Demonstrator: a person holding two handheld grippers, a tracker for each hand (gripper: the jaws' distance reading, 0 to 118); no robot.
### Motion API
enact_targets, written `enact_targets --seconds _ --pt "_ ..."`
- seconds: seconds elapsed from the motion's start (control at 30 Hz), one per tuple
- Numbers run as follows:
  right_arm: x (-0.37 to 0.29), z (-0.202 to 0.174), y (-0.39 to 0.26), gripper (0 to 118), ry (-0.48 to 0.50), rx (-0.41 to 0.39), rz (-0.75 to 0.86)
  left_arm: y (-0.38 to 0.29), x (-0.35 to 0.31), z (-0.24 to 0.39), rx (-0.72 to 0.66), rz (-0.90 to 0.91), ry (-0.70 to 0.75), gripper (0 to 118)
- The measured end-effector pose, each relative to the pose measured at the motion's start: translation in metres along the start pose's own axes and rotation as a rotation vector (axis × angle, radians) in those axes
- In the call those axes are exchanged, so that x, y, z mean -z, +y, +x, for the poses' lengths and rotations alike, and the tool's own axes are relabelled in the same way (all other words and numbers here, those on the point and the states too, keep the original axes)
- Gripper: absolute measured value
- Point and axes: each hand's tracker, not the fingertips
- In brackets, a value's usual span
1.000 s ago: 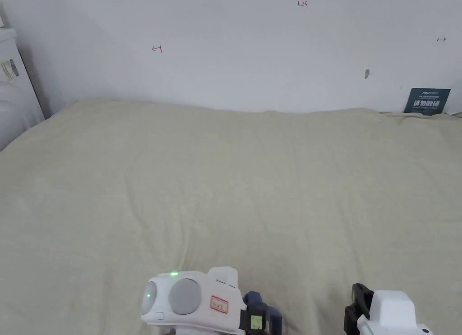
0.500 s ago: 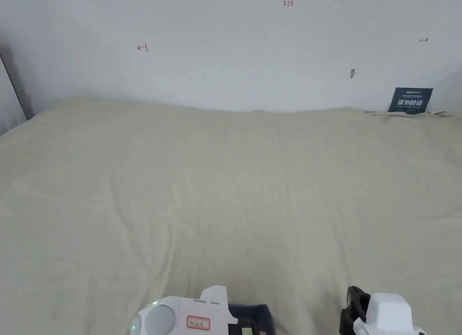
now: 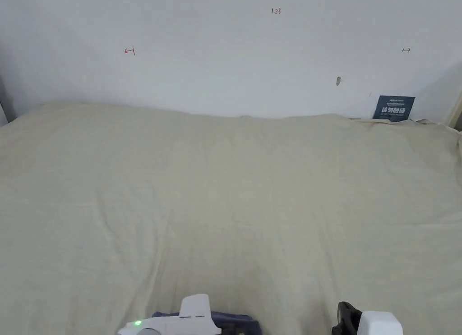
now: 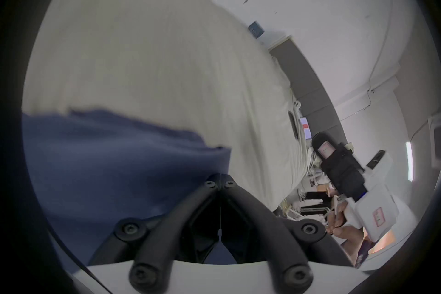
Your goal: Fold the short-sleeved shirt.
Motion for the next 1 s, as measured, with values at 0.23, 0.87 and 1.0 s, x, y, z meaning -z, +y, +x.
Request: enact_targets --seconds 0.23,0.87,1.0 --pt "-0.004 -0.058 -0.001 1 0.143 -0.052 -0.002 0.004 -0.108 -0.014 0.078 0.29 0.177 0" --pt "0.053 -0.136 -0.07 1 0.161 -0.122 -0.169 -0.028 -0.145 -0.074 -0.075 0.207 0.164 17" --pt "0.056 -0.13 -0.072 1 0.172 -0.09 -0.172 -0.013 -0.121 -0.091 -0.123 0.114 0.093 35"
